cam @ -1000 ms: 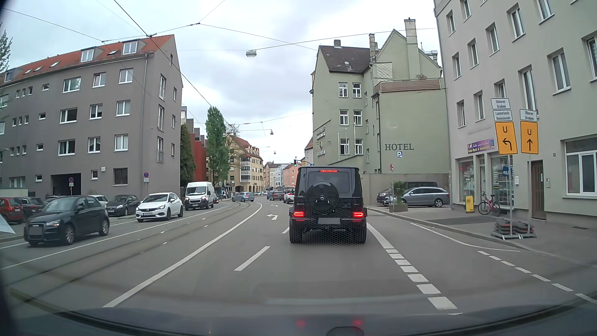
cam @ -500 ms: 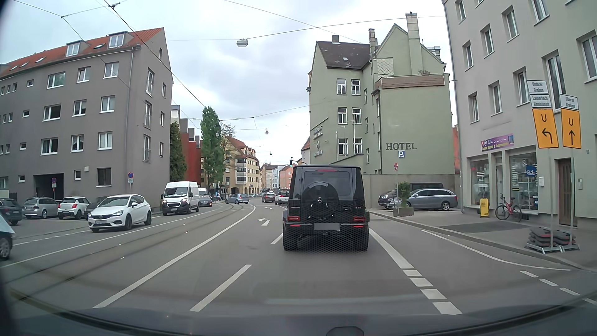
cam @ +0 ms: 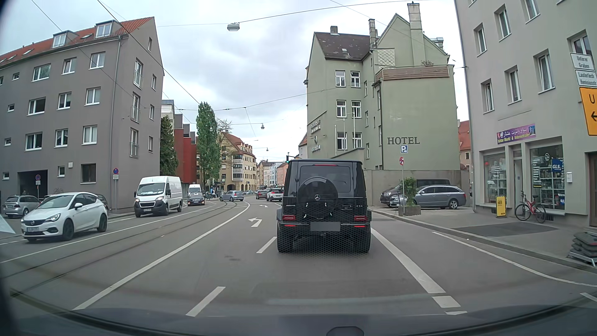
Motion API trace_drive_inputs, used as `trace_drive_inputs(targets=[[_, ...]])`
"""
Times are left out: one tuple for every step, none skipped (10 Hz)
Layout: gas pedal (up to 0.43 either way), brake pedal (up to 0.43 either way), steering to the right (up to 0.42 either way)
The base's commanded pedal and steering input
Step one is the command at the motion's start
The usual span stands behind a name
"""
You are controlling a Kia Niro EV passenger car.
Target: Follow the waypoints while adhering to traffic rules and regulations
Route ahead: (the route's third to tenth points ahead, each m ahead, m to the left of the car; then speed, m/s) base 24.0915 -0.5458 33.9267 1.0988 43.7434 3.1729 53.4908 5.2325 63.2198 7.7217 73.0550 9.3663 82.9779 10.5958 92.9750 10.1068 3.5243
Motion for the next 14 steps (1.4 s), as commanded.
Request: trace_drive_inputs(targets=[[0.0, 0.085, 0.012], [0.0, 0.037, 0.011], [0.0, 0.018, 0.011], [0.0, 0.006, 0.011], [0.0, 0.0, 0.01], [0.0, 0.0, 0.01], [0.0, 0.0, 0.01], [0.0, 0.0, 0.01], [0.0, 0.0, 0.01], [0.0, 0.0, 0.01], [0.11, 0.0, 0.01], [0.177, 0.0, 0.01], [0.22, 0.0, 0.01], [0.248, 0.0, 0.01]])
